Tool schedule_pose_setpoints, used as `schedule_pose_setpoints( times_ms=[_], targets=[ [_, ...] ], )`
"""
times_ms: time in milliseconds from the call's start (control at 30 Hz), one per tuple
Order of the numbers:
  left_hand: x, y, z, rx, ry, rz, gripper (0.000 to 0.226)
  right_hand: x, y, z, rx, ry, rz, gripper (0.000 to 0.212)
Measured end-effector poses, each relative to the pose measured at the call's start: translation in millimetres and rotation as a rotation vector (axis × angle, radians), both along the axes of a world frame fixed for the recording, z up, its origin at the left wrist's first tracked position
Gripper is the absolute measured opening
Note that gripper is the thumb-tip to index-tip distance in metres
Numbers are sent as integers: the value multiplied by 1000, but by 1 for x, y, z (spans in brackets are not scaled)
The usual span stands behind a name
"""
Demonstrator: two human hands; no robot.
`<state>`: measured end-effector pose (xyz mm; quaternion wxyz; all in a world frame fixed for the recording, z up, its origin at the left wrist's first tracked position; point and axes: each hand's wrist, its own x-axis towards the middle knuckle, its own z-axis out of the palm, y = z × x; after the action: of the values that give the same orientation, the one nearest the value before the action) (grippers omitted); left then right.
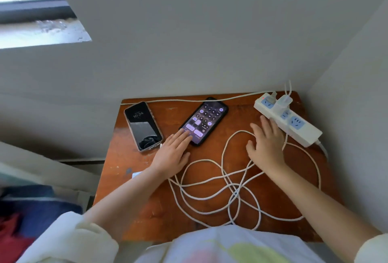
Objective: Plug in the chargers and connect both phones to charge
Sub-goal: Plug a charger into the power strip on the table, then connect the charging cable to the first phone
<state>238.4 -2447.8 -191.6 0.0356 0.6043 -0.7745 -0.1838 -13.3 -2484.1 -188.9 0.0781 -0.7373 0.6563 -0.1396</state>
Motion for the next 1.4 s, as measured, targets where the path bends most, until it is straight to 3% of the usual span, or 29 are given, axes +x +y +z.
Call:
schedule_pose_setpoints(
  times_ms=[167,267,400,467,533,600,700,800,867,1033,1200,1267,1400],
  targets=[
    [27,23,10,-60,44,129,43,26,37,-7,-47,-74,393,21],
    [42,43,9,-91,24,176,41,29,51,-10,16,-73,573,38],
    [56,69,3,-52,-13,214,43,26,69,-17,86,-22,702,39],
    [61,77,1,15,-55,249,60,28,74,-19,77,-38,708,24],
    [66,82,0,62,-97,258,104,32,75,-21,79,-73,697,20],
    [71,84,-2,81,-121,244,123,35,74,-20,82,-77,680,17],
    [73,82,-1,51,-106,207,117,38,76,-15,93,-43,662,3],
    [79,78,-4,62,-104,147,101,41,78,-12,149,45,631,25],
    [84,76,-4,58,-98,87,109,47,83,-10,153,102,630,33],
    [98,71,0,142,-82,-52,111,72,95,-5,67,134,570,14],
    [106,69,8,181,-69,-207,54,89,105,-2,157,197,343,21],
    [111,69,9,187,-55,-275,52,96,108,3,186,218,277,23],
    [120,68,10,209,-41,-336,56,121,108,14,173,22,216,12]
  ],
)
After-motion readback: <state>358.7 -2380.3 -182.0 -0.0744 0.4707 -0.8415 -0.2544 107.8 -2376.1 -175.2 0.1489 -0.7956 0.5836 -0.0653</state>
